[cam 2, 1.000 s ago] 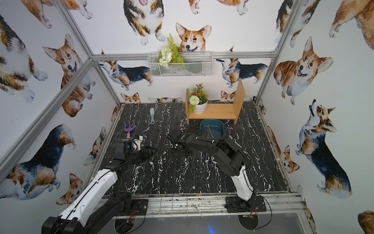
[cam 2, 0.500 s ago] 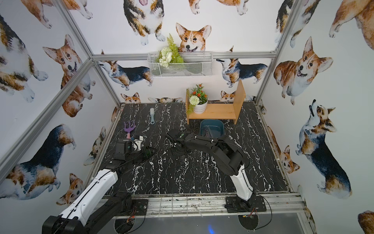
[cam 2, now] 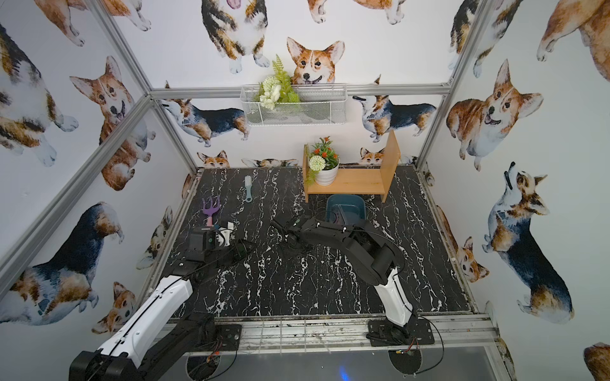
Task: Put the scattered rulers into the storage box
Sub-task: Pick up the ruler from the center of the board.
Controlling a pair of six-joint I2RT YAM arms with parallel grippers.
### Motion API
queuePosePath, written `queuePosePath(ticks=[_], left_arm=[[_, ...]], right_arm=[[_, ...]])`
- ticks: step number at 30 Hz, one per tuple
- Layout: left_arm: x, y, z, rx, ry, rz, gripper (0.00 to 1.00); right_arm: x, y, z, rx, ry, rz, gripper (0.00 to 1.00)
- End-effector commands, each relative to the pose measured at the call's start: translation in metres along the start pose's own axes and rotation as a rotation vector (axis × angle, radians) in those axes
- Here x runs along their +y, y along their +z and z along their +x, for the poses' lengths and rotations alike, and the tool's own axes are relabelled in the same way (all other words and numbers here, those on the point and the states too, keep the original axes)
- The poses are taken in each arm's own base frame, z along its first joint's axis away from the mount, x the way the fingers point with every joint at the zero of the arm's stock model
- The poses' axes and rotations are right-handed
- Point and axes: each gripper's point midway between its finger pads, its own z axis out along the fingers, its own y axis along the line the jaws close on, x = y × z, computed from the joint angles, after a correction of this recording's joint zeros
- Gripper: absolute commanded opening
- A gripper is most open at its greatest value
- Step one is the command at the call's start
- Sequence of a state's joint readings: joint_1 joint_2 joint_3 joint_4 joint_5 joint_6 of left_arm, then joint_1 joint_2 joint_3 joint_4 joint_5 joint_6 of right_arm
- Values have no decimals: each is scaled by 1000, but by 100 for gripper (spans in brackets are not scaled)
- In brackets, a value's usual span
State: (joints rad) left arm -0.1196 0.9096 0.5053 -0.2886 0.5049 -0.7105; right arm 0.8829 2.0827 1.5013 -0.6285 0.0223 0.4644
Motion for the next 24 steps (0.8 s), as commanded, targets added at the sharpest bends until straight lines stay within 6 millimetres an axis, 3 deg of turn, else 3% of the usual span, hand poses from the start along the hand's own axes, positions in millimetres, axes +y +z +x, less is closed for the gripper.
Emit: queuePosePath(ticks=[1,13,24], left_arm=[[-1,0,-1,-6,19,7,46],[0,2,0,-3,19,9,46],[1,2,1,-3,17,11,46]], right_arm=[[4,11,9,43,-3,-32,71],[-15,20,25,89,-2,23,48],[-18,19,27,94,-6,27,41]])
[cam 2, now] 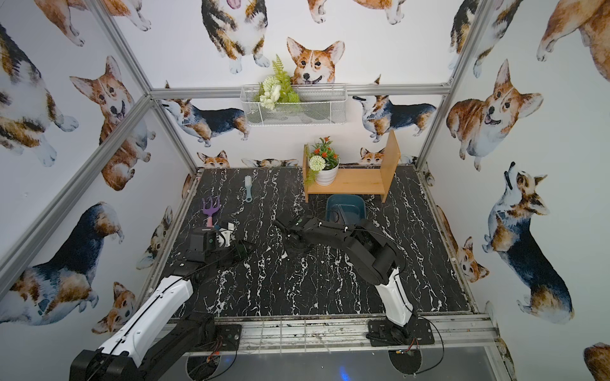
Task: Put the scattered rulers into the storage box
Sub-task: Pick up the ruler from the center of the board.
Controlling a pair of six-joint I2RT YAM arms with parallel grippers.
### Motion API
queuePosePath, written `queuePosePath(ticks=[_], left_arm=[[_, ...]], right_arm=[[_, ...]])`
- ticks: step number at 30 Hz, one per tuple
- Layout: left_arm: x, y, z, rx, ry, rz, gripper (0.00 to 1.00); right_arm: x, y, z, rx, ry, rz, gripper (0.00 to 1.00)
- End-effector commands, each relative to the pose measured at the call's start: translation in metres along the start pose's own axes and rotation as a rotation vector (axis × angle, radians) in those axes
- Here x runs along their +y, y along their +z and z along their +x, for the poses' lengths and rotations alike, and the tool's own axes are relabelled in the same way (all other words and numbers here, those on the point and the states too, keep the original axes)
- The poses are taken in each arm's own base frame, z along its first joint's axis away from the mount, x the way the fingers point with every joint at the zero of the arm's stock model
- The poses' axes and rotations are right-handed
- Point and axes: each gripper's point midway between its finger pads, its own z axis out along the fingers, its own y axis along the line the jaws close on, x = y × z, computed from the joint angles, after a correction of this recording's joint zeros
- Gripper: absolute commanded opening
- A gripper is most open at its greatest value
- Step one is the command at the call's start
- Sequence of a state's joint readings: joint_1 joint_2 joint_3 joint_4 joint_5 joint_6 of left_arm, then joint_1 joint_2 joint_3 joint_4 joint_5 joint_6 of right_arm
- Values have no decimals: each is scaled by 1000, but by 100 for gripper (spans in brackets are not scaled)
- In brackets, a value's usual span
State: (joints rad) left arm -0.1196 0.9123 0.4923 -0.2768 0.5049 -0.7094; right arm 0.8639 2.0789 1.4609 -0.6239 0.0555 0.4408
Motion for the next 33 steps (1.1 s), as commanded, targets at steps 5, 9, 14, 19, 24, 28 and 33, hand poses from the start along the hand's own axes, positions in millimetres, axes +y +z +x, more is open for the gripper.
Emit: queuePosePath(ticks=[5,9,14,19,24,28,33], left_arm=[[-1,1,-1,-7,15,14,46],[-2,0,-1,-7,14,16,46],[-2,0,-1,-8,15,18,46],[-2,1,0,-5,17,18,46],[-2,1,-1,-6,17,21,46],[-2,2,0,-4,15,22,46],[-2,2,-1,-5,15,22,46]], right_arm=[[1,11,20,78,-1,-10,42],[-1,12,19,78,-5,18,47],[0,12,17,68,-12,38,59],[0,-2,5,23,-13,56,61],[3,-17,-8,-18,-18,67,62],[9,-24,-13,-31,-28,68,61],[12,-22,-12,-21,-30,53,60]])
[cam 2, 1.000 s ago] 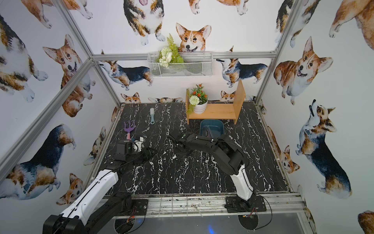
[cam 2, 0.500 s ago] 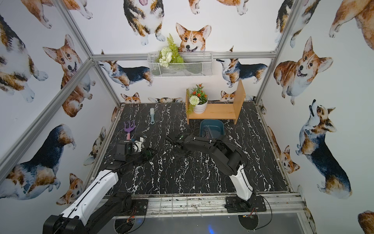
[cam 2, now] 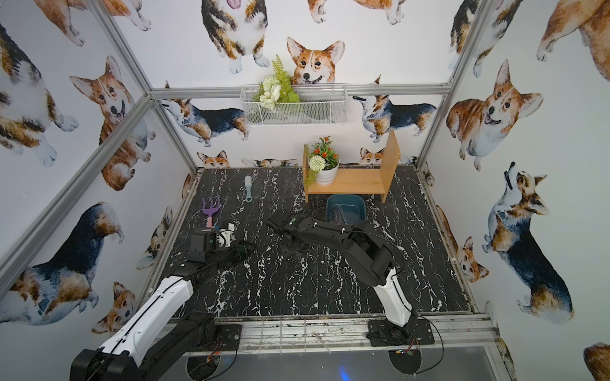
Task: Put the scattered rulers into the storage box
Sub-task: Pick up the ruler from the center of the board.
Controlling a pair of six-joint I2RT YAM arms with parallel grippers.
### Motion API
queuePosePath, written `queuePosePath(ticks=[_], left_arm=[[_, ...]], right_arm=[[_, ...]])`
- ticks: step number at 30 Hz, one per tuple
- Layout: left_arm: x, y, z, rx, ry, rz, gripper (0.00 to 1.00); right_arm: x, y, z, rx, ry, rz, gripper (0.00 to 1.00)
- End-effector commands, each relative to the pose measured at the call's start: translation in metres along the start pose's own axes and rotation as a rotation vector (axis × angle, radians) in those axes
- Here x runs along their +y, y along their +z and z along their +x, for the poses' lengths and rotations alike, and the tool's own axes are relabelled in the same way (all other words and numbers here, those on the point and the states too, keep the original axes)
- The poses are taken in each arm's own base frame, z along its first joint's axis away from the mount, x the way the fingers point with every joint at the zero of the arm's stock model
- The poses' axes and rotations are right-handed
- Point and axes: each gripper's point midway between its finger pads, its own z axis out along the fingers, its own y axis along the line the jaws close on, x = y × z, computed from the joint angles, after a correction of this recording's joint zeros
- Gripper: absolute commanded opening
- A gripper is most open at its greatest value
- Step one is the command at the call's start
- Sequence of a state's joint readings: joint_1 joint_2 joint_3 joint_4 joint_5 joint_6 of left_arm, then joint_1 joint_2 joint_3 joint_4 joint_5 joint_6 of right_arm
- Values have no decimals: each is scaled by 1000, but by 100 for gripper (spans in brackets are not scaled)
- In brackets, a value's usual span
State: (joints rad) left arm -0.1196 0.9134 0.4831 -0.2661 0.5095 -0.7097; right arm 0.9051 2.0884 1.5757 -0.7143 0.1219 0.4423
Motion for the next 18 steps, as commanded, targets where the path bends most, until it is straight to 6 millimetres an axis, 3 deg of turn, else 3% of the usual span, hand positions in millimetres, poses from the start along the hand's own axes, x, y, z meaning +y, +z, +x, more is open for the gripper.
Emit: queuePosePath(ticks=[1,10,18], left_arm=[[-3,1,-2,-8,16,19,46],[-3,1,-2,-5,16,15,46],[0,2,-1,0,15,7,46]], right_arm=[[-2,1,5,22,6,10,60],[1,18,15,57,0,-9,59],[4,28,24,85,7,-48,50]])
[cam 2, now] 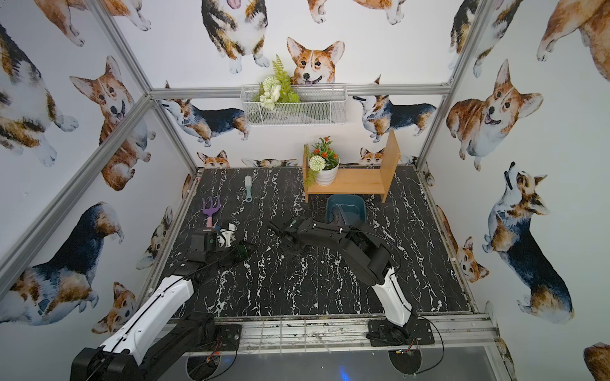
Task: Put the scattered rulers into the storage box
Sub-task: Pick up the ruler from the center of the board.
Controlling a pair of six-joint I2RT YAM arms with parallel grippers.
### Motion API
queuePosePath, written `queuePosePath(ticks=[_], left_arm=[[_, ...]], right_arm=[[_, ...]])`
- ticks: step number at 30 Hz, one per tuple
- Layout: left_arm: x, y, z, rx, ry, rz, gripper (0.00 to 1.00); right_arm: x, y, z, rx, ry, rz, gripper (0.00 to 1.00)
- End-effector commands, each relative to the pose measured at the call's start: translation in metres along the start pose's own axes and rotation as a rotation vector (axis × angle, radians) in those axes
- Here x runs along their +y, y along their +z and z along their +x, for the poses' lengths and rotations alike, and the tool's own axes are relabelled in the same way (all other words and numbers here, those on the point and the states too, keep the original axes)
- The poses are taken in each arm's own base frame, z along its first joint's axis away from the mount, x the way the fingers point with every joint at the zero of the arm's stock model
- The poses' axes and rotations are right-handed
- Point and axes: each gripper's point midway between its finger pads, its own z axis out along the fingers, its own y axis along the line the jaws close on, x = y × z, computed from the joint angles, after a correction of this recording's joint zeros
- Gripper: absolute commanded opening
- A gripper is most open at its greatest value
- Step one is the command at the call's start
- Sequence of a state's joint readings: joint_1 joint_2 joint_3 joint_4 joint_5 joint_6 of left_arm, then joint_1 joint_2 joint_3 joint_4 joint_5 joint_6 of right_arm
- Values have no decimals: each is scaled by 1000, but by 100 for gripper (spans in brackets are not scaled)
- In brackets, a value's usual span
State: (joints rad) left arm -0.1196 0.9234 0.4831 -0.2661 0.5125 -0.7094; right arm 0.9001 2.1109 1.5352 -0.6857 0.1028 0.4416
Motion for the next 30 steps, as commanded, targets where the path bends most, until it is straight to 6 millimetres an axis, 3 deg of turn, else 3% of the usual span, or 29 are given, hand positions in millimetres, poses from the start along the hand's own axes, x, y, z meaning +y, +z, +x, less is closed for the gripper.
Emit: queuePosePath(ticks=[1,8,12,16,23,30], left_arm=[[-1,1,-2,-10,20,10,46],[-1,1,-2,-10,19,12,46],[-1,2,-2,-11,18,13,46],[-1,1,-2,-12,18,16,46],[-1,2,-2,-12,17,16,46],[0,2,0,-9,15,14,46]], right_arm=[[6,11,11,47,7,-48,49],[-3,15,17,67,18,-27,37],[-6,11,15,49,15,1,49],[-5,-2,4,11,16,6,56],[1,-15,-7,-18,-2,23,56],[4,-10,-4,-4,-6,13,56]])
